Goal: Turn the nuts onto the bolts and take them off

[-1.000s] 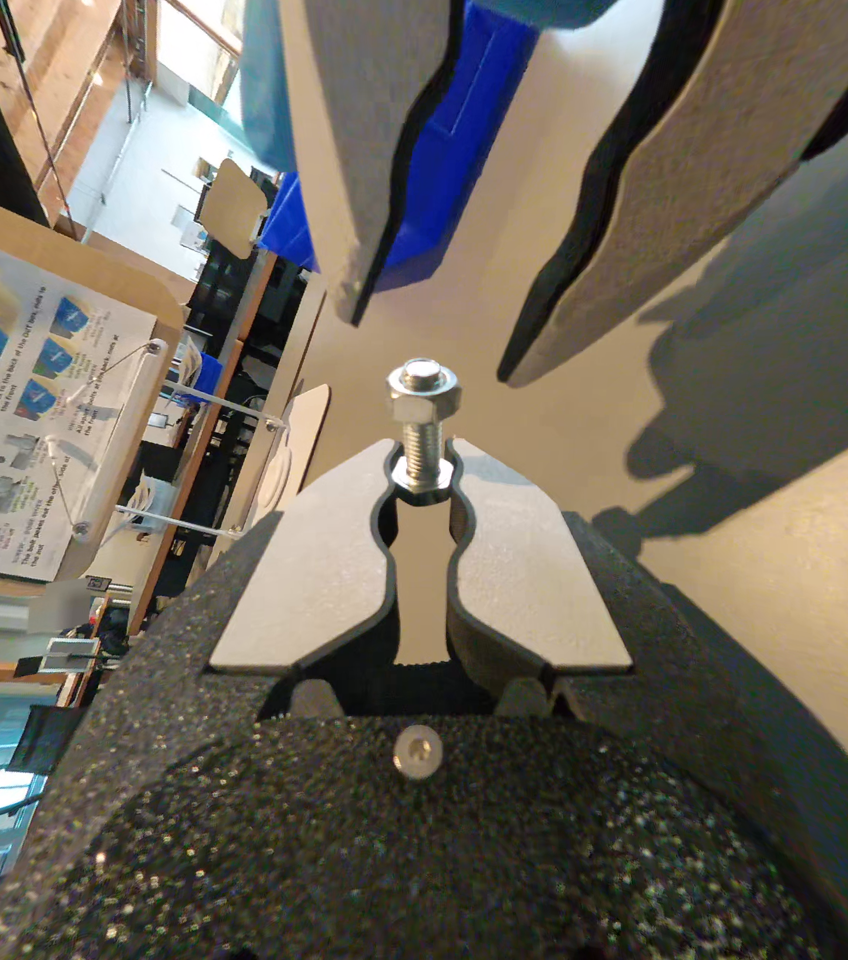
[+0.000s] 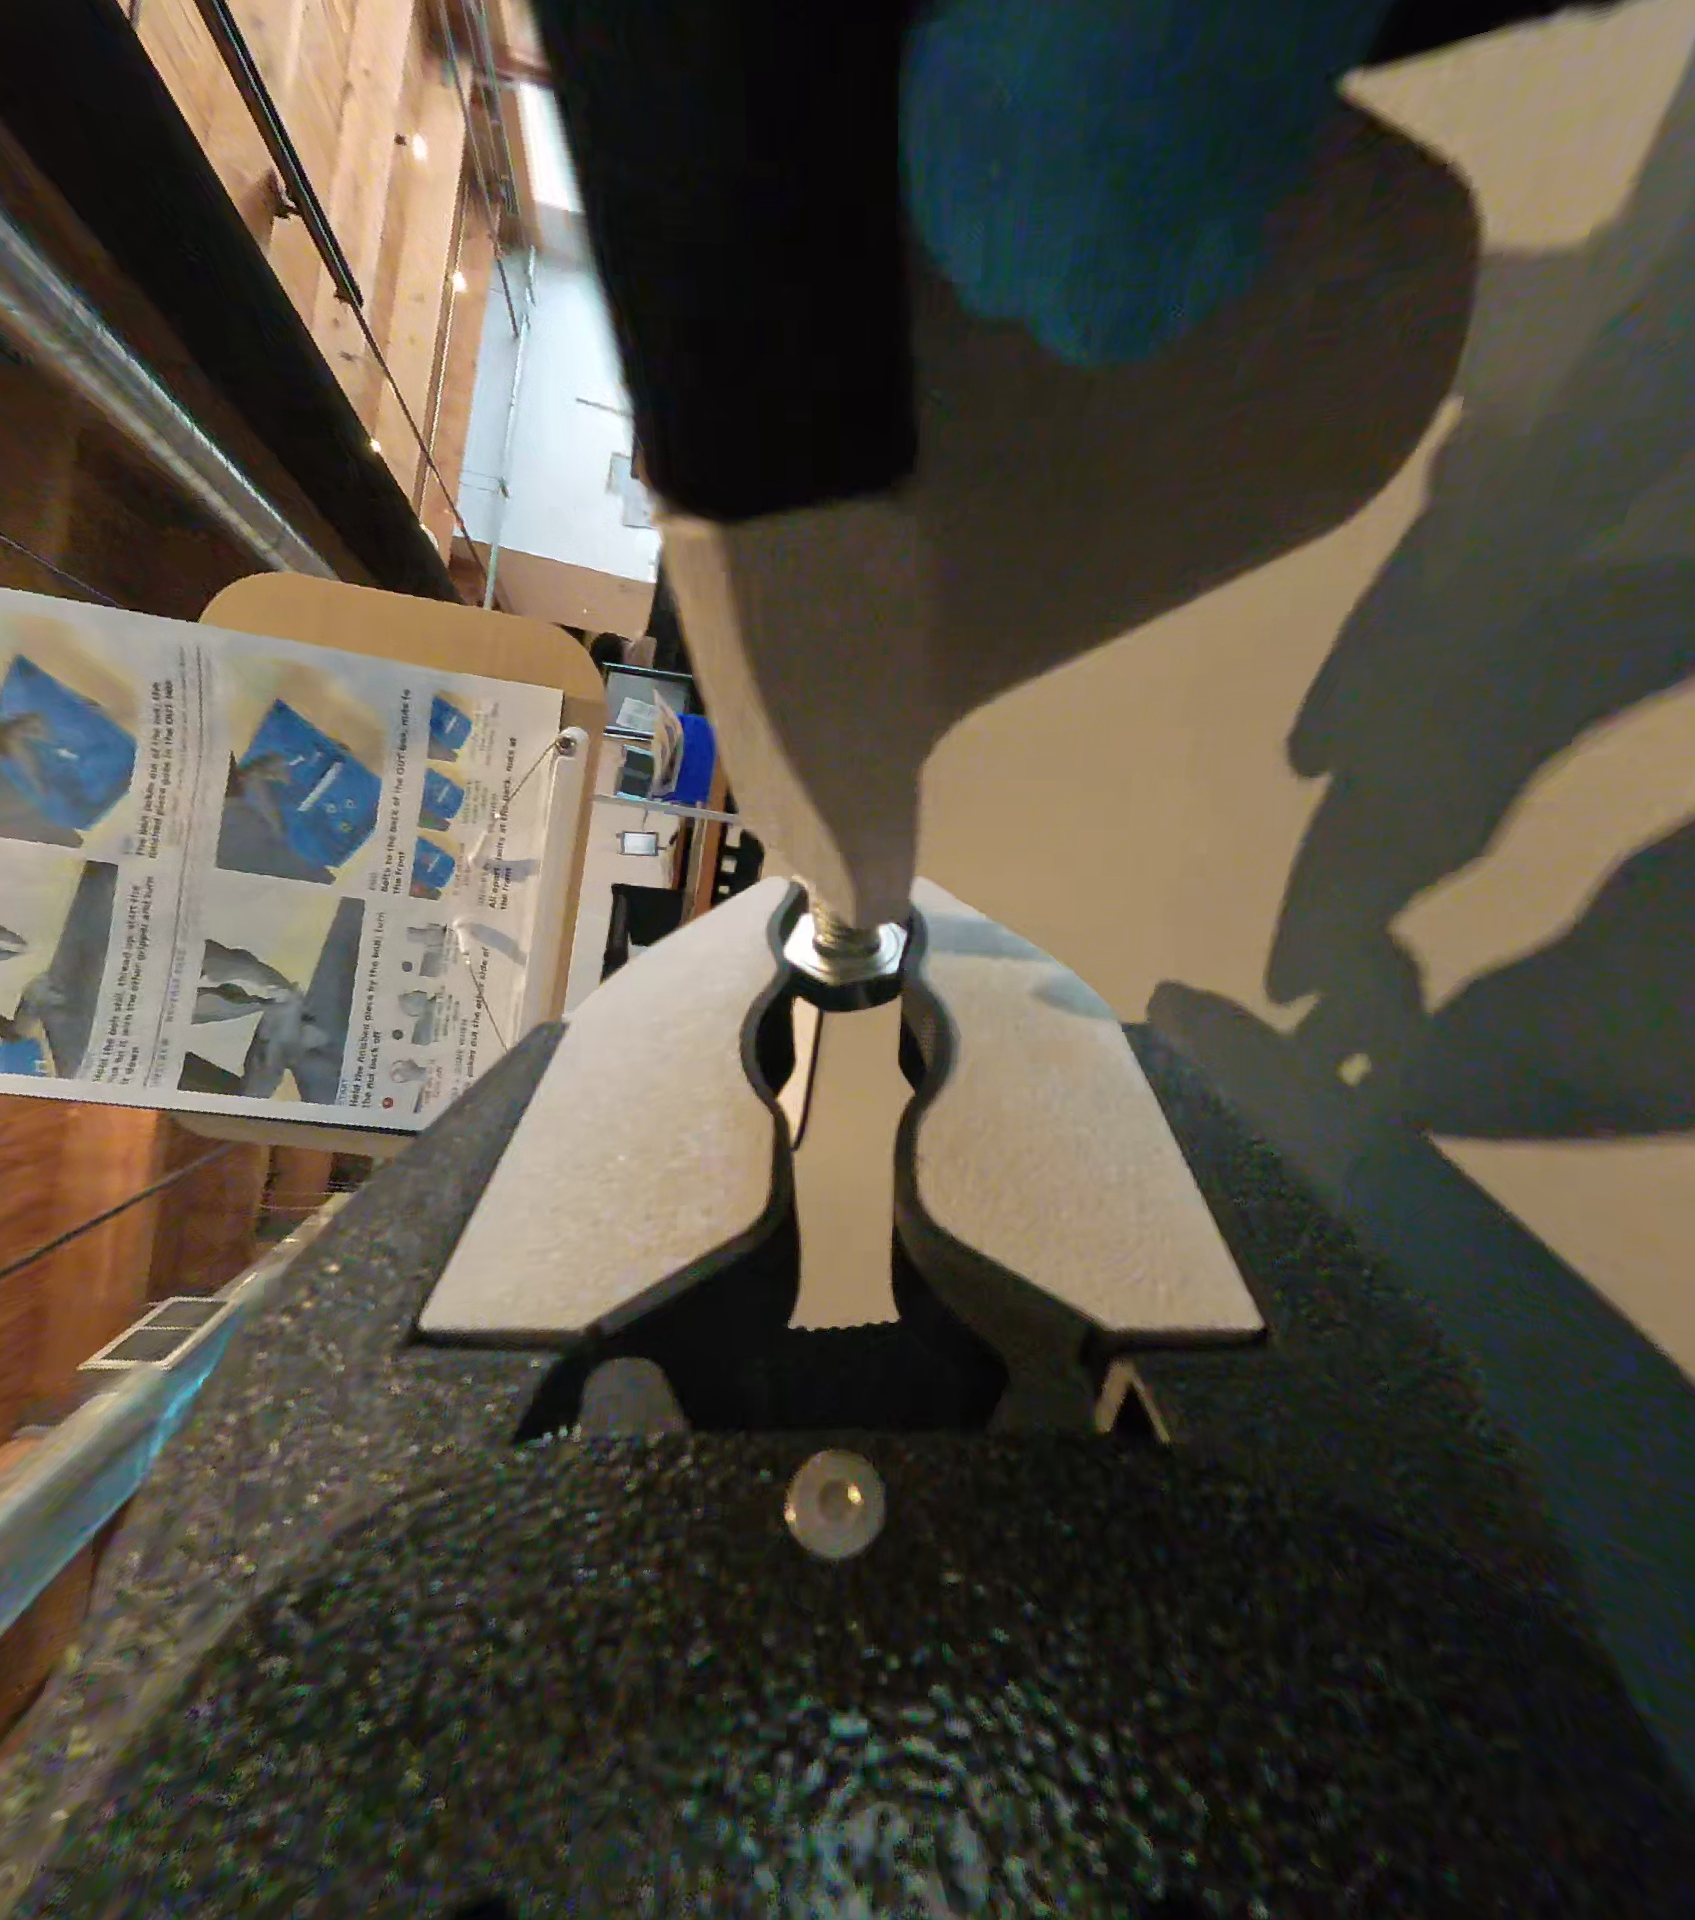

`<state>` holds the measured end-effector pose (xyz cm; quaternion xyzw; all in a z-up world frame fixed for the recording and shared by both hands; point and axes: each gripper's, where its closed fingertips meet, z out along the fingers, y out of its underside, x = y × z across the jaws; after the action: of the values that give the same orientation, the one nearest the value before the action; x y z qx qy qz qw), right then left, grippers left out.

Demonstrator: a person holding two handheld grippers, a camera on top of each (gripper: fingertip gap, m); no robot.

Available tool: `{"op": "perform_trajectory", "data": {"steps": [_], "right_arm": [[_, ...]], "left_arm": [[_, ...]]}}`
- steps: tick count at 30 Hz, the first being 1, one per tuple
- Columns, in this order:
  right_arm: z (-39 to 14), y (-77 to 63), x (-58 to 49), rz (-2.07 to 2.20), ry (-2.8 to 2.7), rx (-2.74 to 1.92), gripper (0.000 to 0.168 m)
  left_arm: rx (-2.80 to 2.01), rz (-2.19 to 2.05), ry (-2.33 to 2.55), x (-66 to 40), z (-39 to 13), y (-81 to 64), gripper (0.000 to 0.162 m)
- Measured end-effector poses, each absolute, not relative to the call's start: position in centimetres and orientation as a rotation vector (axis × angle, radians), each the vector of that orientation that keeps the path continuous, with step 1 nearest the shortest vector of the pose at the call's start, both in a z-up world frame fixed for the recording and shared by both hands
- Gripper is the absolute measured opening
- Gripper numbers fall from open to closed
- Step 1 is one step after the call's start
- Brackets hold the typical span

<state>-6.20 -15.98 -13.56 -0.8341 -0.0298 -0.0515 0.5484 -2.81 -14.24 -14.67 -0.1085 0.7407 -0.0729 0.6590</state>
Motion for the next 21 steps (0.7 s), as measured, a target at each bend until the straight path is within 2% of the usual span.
{"op": "perform_trajectory", "data": {"steps": [8,10,15,18,21], "right_arm": [[-13.0,-16.1,-6.5,0.834,0.653,-1.674,0.019],[-12.7,-16.1,-6.2,0.932,0.726,-1.573,0.033],[-11.3,-16.6,-5.7,0.682,0.555,-1.579,0.069],[-9.7,-17.2,-5.7,0.343,0.284,-1.617,0.067],[-9.4,-17.7,-5.6,-0.183,-0.095,-1.672,0.058]], "left_arm": [[-0.228,-0.168,1.664,-2.8,-14.5,-14.6,0.015],[-0.229,-0.175,1.672,-2.7,-14.6,-14.6,0.015],[-0.279,-0.234,1.701,-2.7,-14.9,-14.4,0.015],[-0.313,-0.303,1.716,-2.8,-14.8,-14.6,0.015],[-0.34,-0.358,1.731,-2.9,-14.8,-14.7,0.015]]}}
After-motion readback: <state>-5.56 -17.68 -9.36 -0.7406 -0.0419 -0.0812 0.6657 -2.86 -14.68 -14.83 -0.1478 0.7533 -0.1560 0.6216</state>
